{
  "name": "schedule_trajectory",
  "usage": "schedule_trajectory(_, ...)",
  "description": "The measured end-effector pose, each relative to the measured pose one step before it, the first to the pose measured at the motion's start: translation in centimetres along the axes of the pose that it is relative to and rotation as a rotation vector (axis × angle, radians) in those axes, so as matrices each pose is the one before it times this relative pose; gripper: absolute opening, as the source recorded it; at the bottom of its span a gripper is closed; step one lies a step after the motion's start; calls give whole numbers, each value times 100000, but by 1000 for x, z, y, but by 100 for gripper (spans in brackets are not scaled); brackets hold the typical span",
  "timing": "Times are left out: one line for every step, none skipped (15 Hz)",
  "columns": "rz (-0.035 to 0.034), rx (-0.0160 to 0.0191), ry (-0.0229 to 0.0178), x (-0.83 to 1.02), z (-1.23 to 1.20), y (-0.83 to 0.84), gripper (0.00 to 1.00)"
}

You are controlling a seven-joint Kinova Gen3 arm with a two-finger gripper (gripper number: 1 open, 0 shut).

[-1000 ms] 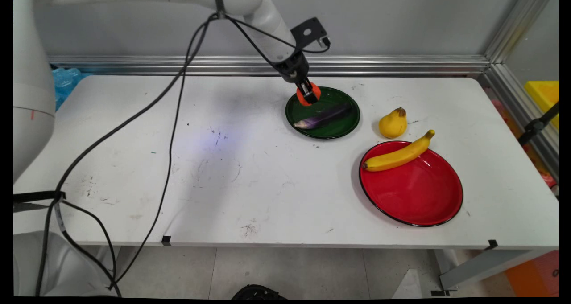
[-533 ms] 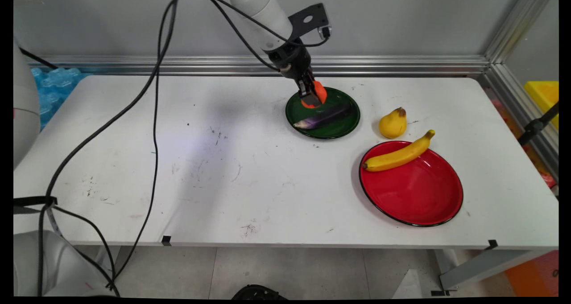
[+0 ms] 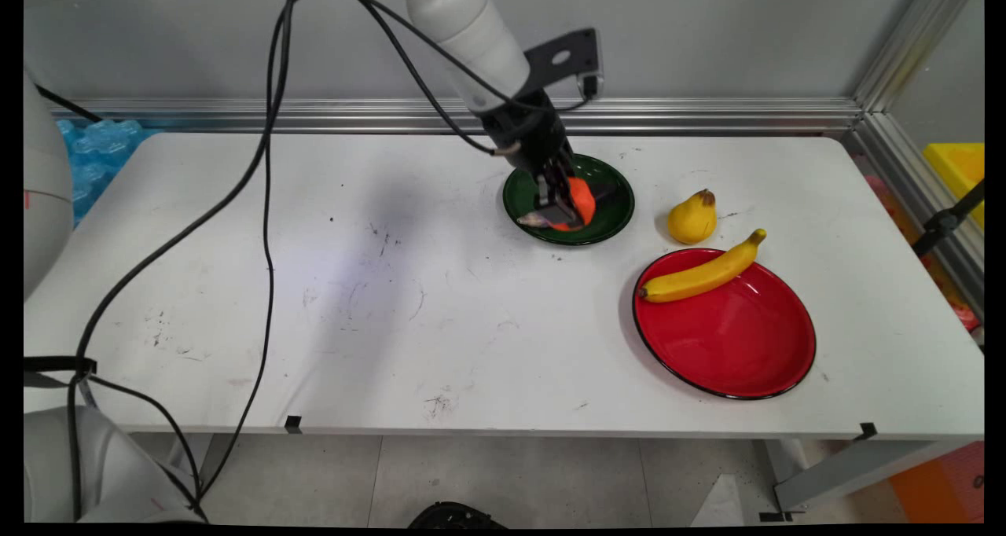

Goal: Place the picked object on the table

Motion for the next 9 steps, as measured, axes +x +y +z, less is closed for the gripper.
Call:
schedule_trajectory(683, -699, -20, 190, 473, 459, 0)
schedule_trajectory(779, -737, -222, 188, 766, 522, 0)
schedule_trajectory(451, -408, -260, 94, 666, 326, 0)
schedule_trajectory(427, -294, -328, 54, 740, 289, 0)
schedule_trajectory(276, -200, -265, 21, 512, 174, 0)
schedule_trajectory(498, -398, -602, -13, 969, 303, 0)
schedule_trajectory(371, -366, -556, -32, 841, 245, 0)
schedule_trajectory(365, -393, -787, -74, 1019, 259, 0)
schedule_trajectory(284, -261, -766, -91, 1016, 210, 0)
